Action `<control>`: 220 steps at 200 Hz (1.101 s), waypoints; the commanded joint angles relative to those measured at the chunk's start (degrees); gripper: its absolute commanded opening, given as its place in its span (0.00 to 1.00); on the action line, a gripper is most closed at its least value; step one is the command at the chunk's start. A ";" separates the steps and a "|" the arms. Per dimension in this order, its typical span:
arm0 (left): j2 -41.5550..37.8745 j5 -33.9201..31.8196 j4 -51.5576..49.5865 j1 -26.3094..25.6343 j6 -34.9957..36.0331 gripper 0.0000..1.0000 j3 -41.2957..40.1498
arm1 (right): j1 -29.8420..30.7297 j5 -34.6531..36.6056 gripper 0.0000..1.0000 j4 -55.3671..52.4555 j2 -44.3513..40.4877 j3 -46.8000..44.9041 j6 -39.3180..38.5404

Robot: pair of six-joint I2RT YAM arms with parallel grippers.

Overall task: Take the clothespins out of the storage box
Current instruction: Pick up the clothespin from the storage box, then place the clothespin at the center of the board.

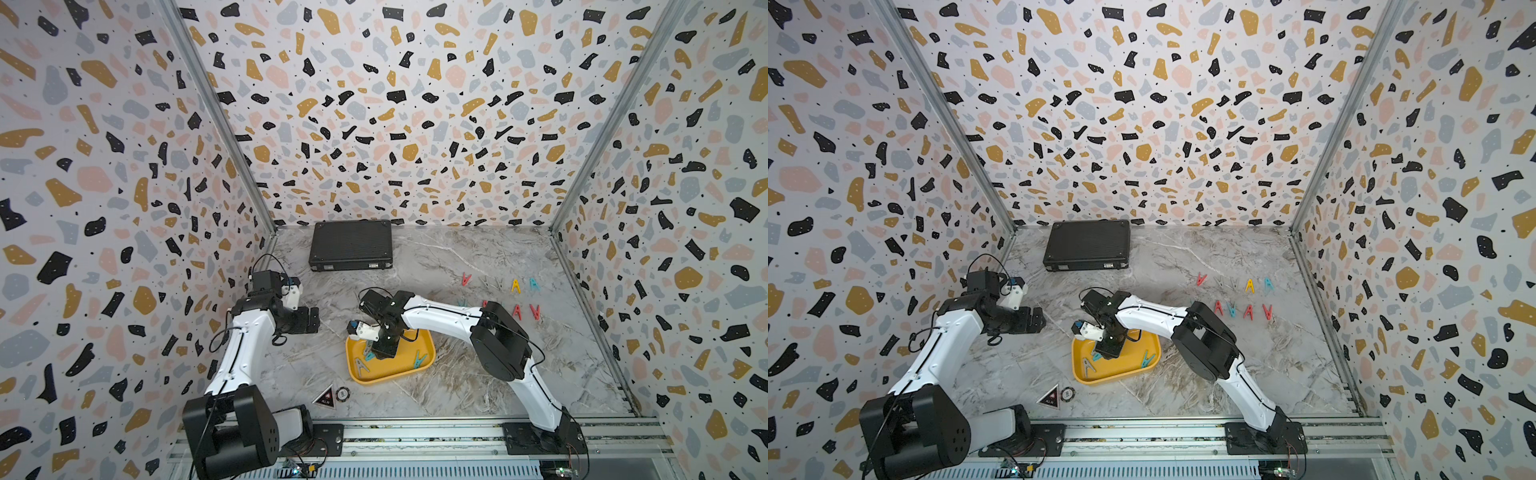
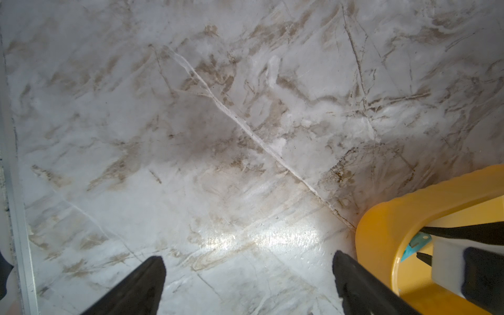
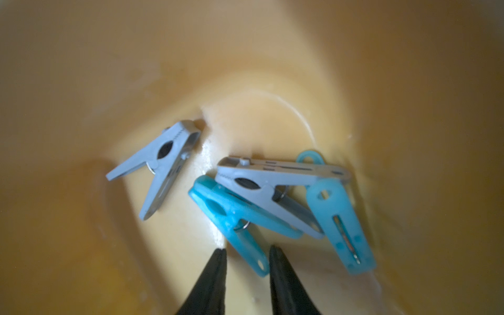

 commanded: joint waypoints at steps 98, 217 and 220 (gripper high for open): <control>-0.69 -0.26 0.43 0.38 -0.01 1.00 0.82 | 0.32 -0.86 0.03 -2.02 -10.76 -6.19 0.11; -0.65 0.44 0.37 0.33 0.02 1.00 0.82 | -9.82 5.90 0.00 1.65 -28.11 -13.21 15.86; -0.61 0.49 0.42 0.33 0.00 1.00 0.82 | -10.54 6.51 0.00 1.69 -28.60 -13.65 16.48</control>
